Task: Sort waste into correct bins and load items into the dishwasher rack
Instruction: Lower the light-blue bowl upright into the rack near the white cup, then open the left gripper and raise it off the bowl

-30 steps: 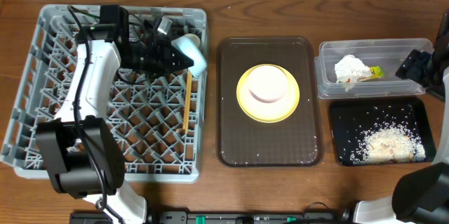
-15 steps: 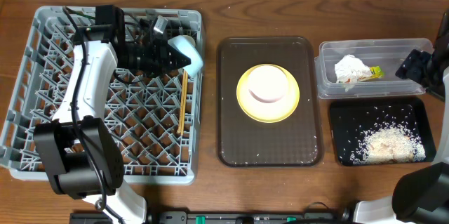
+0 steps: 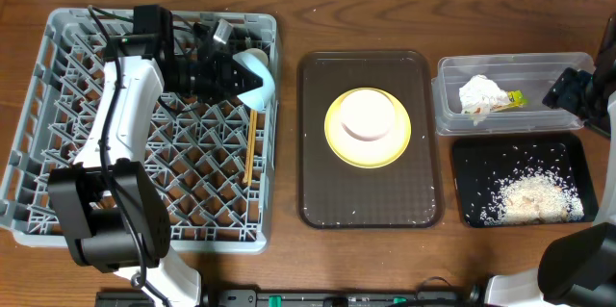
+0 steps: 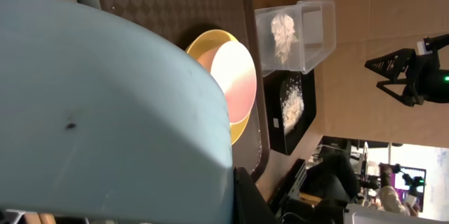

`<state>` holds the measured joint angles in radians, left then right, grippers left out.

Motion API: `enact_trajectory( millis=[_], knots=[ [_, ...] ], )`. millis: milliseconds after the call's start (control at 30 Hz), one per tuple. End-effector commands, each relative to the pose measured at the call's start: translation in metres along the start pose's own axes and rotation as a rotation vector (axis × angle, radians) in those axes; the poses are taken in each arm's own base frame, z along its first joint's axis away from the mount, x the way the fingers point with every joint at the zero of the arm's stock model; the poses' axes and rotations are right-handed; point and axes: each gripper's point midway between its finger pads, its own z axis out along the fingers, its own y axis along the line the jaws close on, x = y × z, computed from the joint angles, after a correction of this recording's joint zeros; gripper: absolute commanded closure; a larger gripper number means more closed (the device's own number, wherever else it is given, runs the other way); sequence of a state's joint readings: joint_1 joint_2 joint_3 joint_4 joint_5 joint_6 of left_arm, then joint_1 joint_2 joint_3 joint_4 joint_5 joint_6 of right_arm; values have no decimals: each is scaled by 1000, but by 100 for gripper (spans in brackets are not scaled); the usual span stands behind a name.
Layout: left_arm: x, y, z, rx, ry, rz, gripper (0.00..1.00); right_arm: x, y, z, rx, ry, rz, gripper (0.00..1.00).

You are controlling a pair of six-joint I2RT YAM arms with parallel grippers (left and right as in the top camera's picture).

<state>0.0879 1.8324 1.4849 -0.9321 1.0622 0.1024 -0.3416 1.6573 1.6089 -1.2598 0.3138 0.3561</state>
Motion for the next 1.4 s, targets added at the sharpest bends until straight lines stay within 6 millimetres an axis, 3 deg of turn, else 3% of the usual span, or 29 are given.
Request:
enact_trajectory(
  millis=[0, 167, 367, 500, 533, 667, 833, 1033, 1200, 1367],
  knots=[
    [-2, -6, -3, 21, -6, 30, 94, -3, -6, -6, 6, -20, 28, 1],
    [4, 2, -3, -30, 13, 18, 94, -3, -6, -6, 6, -20, 28, 1],
    [23, 37, -8, -234, 86, -16, 92, -3, -6, -6, 6, -20, 28, 1],
    [39, 55, -15, -352, 144, -60, 83, -3, -6, -6, 6, -20, 28, 1],
    [42, 57, -17, -373, 156, -69, 75, -3, -6, -6, 6, -20, 28, 1],
    [55, 69, -25, -459, 204, -104, 68, -3, -6, -6, 6, -20, 28, 1],
    [68, 78, -33, -540, 240, -184, 60, -3, -6, -6, 6, -20, 28, 1],
    [85, 89, -48, -671, 282, -300, 43, -3, -6, -6, 6, -20, 28, 1],
    [91, 98, -70, -821, 282, -372, 40, -3, -6, -6, 6, -20, 28, 1],
    [83, 84, -82, -845, 198, -370, 39, -3, -6, -6, 6, -20, 28, 1]
  ],
)
